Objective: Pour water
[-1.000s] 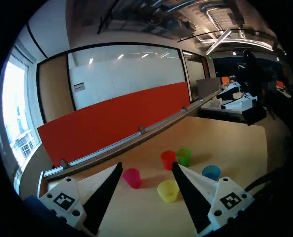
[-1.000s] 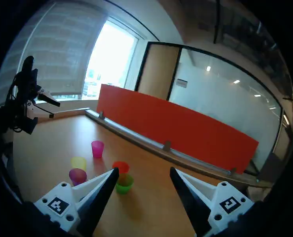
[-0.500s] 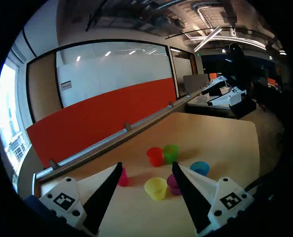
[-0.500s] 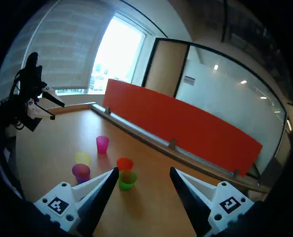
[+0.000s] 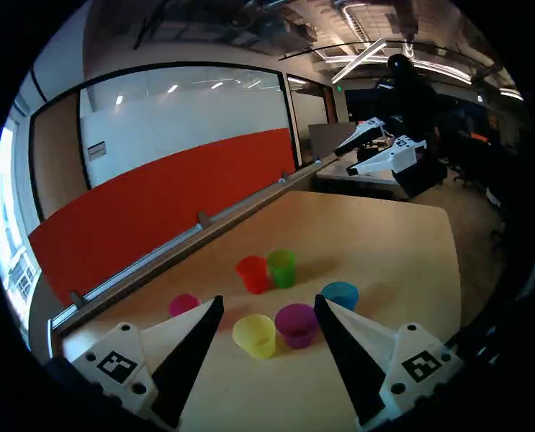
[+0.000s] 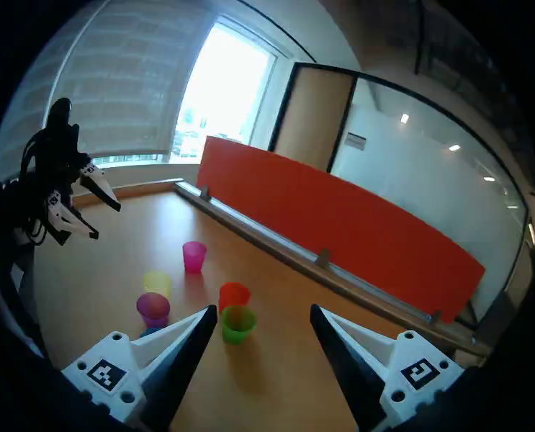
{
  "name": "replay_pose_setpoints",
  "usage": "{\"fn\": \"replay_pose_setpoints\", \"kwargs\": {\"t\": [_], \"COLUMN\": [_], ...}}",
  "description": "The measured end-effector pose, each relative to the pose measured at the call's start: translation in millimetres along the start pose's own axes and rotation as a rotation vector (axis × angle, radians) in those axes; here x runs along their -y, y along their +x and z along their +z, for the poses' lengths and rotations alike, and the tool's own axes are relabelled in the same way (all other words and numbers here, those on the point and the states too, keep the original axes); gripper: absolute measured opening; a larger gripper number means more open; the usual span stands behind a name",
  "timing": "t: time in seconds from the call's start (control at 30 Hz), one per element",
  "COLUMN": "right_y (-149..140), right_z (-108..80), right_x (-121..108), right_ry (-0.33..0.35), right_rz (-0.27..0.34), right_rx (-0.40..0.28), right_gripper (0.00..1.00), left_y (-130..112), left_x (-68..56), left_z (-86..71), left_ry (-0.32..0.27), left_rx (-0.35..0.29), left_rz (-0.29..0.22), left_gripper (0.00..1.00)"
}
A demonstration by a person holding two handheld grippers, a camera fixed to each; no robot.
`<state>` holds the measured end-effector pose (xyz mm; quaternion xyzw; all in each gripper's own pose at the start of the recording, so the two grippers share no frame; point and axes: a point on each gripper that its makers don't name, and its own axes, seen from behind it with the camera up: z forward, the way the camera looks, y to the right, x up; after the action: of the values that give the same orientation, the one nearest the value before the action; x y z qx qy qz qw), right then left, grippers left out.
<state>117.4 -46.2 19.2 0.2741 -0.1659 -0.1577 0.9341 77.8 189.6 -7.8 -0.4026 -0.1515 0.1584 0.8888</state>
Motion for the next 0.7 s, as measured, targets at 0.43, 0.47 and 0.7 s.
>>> {"fn": "replay_pose_setpoints", "kwargs": {"t": [0.43,0.47,0.7], "right_y": [-5.0,-4.9,-3.9], "right_z": [9.1,9.8,13.9], "right_x": [4.5,4.8,7.1], "right_ry": [0.034,0.035,0.046], "right_rz": [-0.016,-0.017,-0.020], "right_rx": [0.021,0.022,0.024], "right_gripper": [1.00,1.00,1.00], "left_y": [-10.2,-11.0,-18.6], "left_x": [-35.6,-37.5,-53.5], "left_z": [14.1,15.3,22.4], "left_ry": [-0.116,-0.124,-0.184], "left_rx": [0.023,0.025,0.043], "left_rz": [-0.004,-0.008,-0.019], "left_gripper": [0.94,0.94,0.94]}}
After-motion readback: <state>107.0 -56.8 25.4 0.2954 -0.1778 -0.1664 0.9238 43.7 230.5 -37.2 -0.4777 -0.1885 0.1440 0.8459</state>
